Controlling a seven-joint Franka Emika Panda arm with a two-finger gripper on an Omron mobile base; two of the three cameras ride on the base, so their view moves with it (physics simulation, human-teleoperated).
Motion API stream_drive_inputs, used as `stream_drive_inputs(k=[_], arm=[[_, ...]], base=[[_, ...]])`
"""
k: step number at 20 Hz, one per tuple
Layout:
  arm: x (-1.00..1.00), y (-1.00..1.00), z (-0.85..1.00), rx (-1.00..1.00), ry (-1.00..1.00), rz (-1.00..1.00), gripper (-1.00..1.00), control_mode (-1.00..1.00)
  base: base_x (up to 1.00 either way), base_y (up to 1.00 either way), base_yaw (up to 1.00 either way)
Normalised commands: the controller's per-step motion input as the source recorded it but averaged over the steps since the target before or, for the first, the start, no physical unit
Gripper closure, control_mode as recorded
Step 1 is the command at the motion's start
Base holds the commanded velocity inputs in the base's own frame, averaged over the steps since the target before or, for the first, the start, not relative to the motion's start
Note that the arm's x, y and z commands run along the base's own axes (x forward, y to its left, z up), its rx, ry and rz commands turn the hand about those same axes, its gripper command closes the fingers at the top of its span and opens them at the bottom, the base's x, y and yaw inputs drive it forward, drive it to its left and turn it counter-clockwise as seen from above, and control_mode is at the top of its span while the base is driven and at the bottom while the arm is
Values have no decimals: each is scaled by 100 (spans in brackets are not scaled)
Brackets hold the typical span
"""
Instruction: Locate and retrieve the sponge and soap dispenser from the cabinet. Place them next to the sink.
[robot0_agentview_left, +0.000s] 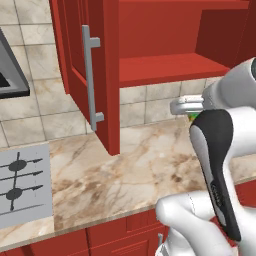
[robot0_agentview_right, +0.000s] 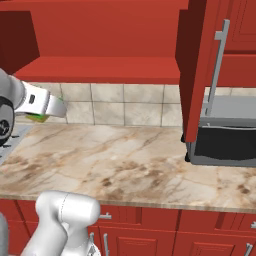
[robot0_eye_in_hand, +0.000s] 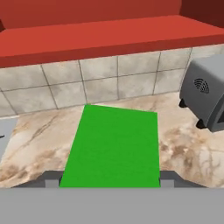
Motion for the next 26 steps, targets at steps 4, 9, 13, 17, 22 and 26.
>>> stream_drive_inputs(k=[4, 9, 13, 17, 22, 26], arm=[[-96, -15, -32, -1, -1, 22, 100, -100], [-95, -13, -31, -2, -2, 22, 100, -100], [-83, -7, -17, -1, 0, 20, 100, -100], [-13, 0, 0, 0, 0, 2, 100, -100], [0, 0, 0, 0, 0, 0, 100, -100], [0, 0, 0, 0, 0, 0, 100, -100]], base=[[0, 0, 0], [0, 0, 0], [0, 0, 0], [0, 0, 0], [0, 0, 0], [0, 0, 0]])
